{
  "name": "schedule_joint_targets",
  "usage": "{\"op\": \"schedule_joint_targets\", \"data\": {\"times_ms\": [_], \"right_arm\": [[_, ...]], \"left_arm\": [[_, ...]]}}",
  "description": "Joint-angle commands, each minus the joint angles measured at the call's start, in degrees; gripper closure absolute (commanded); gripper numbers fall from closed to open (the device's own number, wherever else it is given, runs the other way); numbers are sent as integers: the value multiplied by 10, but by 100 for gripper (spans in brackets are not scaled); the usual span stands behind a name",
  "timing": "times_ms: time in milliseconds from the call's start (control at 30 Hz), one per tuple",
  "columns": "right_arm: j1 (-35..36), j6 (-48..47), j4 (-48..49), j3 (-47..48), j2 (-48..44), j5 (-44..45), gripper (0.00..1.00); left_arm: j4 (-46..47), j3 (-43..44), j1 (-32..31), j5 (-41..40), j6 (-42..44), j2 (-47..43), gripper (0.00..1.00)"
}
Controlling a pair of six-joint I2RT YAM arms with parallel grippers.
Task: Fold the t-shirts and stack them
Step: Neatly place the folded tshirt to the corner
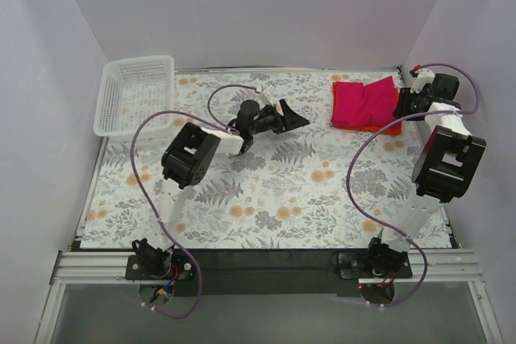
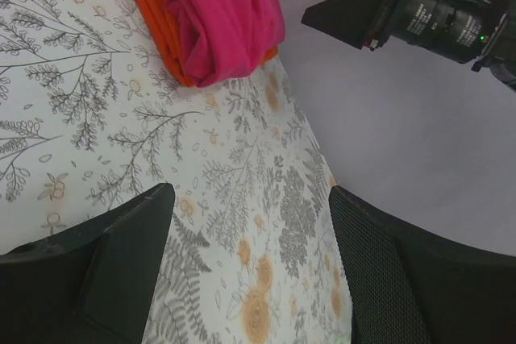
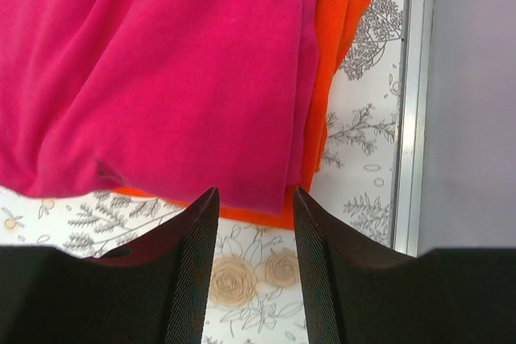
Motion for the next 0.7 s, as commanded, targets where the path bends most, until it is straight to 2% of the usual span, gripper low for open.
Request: {"op": "schedule_joint_targets", "data": {"times_ms": [0, 167, 300, 400, 433, 500, 667], "right_arm": [[-2, 13, 19, 48, 31, 1, 58], [-2, 20, 18, 74, 70, -5, 59], [-3, 20, 17, 82, 82, -5, 63], [-4, 11, 18, 80, 81, -3, 73], [-5, 7, 17, 79, 81, -4, 84], [-9, 3, 17, 77, 79, -2, 96], [-17, -14, 27, 59, 59, 67, 99]], "left_arm": [[25, 76, -16, -7, -59, 53, 28], [44, 182, -36, -39, -111, 148, 29], [24, 233, -44, -52, -112, 177, 29], [10, 238, -46, -57, -107, 178, 29], [10, 234, -46, -57, -105, 177, 29], [11, 214, -46, -60, -102, 166, 29], [9, 171, -44, -70, -69, 133, 29]]}}
